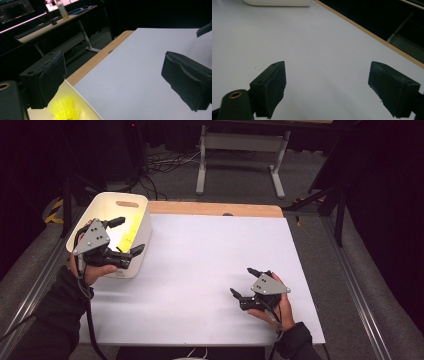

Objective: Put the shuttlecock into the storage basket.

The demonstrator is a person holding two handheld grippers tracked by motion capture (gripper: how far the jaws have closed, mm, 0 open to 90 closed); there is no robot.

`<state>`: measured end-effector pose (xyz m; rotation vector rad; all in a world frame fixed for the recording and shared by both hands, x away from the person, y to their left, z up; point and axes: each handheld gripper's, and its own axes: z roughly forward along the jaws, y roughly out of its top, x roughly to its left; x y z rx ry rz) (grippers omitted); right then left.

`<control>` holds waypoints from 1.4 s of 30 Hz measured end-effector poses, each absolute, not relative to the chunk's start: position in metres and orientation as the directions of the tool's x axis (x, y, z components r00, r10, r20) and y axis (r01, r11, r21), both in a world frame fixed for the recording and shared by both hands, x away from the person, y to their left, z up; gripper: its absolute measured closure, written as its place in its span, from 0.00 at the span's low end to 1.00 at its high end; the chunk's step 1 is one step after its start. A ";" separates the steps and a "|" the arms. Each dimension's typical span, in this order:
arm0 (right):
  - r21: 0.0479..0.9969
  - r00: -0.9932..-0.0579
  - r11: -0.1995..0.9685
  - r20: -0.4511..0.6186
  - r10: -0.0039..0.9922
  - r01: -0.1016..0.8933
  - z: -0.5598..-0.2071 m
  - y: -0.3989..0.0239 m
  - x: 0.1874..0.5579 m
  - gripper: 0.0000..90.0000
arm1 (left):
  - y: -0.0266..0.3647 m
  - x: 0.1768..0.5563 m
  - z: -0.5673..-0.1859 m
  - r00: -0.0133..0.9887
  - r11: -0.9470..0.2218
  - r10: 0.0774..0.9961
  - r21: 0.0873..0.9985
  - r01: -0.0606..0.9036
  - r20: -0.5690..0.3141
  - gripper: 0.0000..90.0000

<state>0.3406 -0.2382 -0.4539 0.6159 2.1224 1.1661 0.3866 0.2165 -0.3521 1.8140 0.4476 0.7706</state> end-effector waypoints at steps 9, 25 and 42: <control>0.855 -0.695 0.511 -0.315 0.646 0.087 -0.453 -0.234 0.338 0.17 | 0.210 0.374 -0.362 0.743 -0.354 0.603 0.932 -0.078 0.291 0.08; 0.852 -0.704 0.519 -0.324 0.632 0.074 -0.452 -0.229 0.333 0.17 | 0.193 0.358 -0.386 0.778 -0.381 0.544 0.919 -0.103 0.313 0.07; 0.847 -0.705 0.528 -0.338 0.624 0.061 -0.452 -0.226 0.328 0.17 | 0.187 0.343 -0.420 0.801 -0.427 0.497 0.897 -0.110 0.335 0.08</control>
